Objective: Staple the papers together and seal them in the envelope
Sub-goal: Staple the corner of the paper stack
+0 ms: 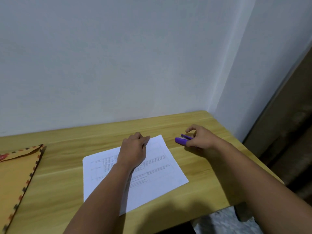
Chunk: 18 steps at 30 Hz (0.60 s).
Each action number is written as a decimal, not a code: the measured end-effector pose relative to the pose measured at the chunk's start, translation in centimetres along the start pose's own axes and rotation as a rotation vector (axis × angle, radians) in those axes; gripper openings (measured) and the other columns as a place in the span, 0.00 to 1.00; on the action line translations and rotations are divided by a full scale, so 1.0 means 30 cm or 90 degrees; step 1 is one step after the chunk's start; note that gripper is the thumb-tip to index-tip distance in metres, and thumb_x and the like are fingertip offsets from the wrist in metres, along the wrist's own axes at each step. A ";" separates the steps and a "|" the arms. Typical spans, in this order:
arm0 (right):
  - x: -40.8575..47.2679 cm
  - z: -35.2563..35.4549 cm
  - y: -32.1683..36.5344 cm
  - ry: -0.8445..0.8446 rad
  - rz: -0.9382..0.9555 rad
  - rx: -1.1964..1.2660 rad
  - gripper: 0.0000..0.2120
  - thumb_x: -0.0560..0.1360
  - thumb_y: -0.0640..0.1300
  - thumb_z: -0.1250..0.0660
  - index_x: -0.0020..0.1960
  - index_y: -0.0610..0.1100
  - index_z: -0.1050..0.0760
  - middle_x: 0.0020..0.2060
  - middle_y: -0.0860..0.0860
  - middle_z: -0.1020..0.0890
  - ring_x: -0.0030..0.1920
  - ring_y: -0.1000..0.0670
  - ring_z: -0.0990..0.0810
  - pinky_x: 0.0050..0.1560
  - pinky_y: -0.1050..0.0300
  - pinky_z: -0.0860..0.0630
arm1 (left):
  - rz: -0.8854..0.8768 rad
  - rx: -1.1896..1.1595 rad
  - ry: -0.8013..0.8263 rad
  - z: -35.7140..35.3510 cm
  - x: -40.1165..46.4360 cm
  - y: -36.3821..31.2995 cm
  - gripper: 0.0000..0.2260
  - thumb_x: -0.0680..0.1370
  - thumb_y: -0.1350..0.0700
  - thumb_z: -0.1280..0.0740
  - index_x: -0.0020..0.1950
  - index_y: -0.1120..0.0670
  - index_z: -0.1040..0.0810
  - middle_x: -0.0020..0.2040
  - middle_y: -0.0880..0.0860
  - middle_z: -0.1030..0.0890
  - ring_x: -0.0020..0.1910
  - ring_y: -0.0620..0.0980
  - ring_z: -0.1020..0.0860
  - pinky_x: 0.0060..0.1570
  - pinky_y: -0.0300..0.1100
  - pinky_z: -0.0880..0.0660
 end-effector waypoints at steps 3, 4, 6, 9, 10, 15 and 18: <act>0.011 -0.057 0.023 0.007 0.033 -0.148 0.29 0.72 0.52 0.23 0.71 0.50 0.25 0.61 0.50 0.21 0.56 0.47 0.21 0.55 0.53 0.24 | -0.002 0.014 0.007 -0.005 0.000 -0.004 0.12 0.71 0.64 0.37 0.48 0.50 0.21 0.40 0.47 0.29 0.39 0.53 0.27 0.39 0.50 0.26; 0.014 -0.064 0.036 -0.010 0.053 -0.165 0.27 0.74 0.56 0.24 0.69 0.49 0.23 0.61 0.50 0.20 0.57 0.47 0.21 0.57 0.53 0.24 | -0.003 0.012 0.007 -0.004 0.000 -0.005 0.11 0.71 0.64 0.38 0.47 0.51 0.22 0.39 0.47 0.30 0.39 0.53 0.27 0.38 0.50 0.26; 0.024 -0.074 0.049 -0.022 0.076 -0.159 0.25 0.74 0.60 0.24 0.65 0.48 0.20 0.58 0.50 0.18 0.56 0.47 0.20 0.57 0.52 0.23 | 0.003 -0.001 0.004 -0.001 0.002 -0.004 0.11 0.71 0.64 0.38 0.48 0.52 0.21 0.39 0.47 0.29 0.39 0.54 0.27 0.38 0.52 0.25; 0.023 -0.091 0.058 0.019 0.100 -0.016 0.18 0.73 0.55 0.21 0.59 0.48 0.16 0.52 0.49 0.14 0.53 0.48 0.15 0.57 0.48 0.20 | 0.015 -0.032 -0.003 0.000 0.004 0.002 0.12 0.73 0.64 0.37 0.50 0.51 0.19 0.41 0.47 0.26 0.41 0.53 0.25 0.41 0.51 0.25; 0.018 -0.092 0.061 0.042 0.104 0.081 0.15 0.73 0.50 0.20 0.57 0.46 0.15 0.50 0.48 0.12 0.51 0.50 0.13 0.55 0.49 0.17 | 0.018 -0.044 -0.006 0.000 0.005 0.003 0.12 0.74 0.63 0.37 0.52 0.51 0.19 0.43 0.46 0.24 0.43 0.53 0.24 0.42 0.51 0.26; 0.002 -0.136 0.093 0.150 0.110 0.218 0.13 0.71 0.38 0.18 0.54 0.39 0.15 0.48 0.43 0.12 0.45 0.49 0.11 0.46 0.59 0.17 | 0.024 -0.069 -0.013 -0.003 0.008 0.007 0.11 0.77 0.61 0.39 0.54 0.52 0.21 0.48 0.46 0.21 0.47 0.52 0.23 0.46 0.51 0.26; 0.027 -0.166 0.109 0.131 0.120 0.151 0.19 0.63 0.49 0.13 0.50 0.45 0.13 0.48 0.44 0.11 0.52 0.39 0.12 0.58 0.41 0.17 | 0.022 -0.073 -0.014 -0.005 0.007 0.010 0.10 0.77 0.61 0.40 0.54 0.51 0.21 0.47 0.46 0.22 0.47 0.52 0.23 0.45 0.52 0.26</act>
Point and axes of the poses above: each hand's wrist, its own x-axis towards the middle knuckle, its own z-axis out of the back of the hand, y = z × x, the point moved 9 cm from there along x, towards the middle knuckle
